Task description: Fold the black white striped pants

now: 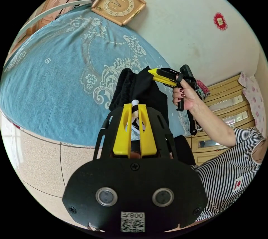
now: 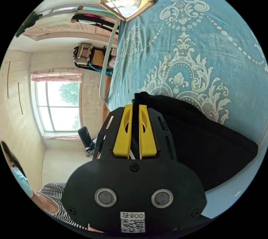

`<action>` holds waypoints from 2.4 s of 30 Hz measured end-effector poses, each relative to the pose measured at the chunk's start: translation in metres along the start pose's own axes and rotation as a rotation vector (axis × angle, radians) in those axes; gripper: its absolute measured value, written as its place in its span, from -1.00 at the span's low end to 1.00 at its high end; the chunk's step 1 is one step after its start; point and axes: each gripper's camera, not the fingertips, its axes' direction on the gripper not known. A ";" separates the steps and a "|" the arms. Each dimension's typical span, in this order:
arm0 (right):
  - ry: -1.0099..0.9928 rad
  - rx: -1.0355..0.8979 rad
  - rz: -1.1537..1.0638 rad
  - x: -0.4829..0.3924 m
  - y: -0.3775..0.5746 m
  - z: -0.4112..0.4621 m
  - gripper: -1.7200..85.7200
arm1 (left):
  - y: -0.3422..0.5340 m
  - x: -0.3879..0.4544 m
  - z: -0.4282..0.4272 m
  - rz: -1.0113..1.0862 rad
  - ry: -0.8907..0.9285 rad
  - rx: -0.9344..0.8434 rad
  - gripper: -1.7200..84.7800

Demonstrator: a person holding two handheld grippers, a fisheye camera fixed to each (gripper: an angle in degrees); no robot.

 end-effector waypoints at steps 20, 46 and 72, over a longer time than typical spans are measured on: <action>0.435 -0.133 -0.334 -0.023 -0.008 0.119 -0.96 | 0.033 -0.019 -0.001 0.090 -0.095 0.084 -0.95; 0.482 -0.228 -0.355 0.006 -0.051 0.172 -0.96 | 0.058 0.002 0.066 0.072 -0.312 -0.019 -0.96; 0.290 -0.214 -0.231 0.086 0.144 0.010 -0.96 | 0.116 0.080 0.103 0.060 -0.204 0.034 -0.94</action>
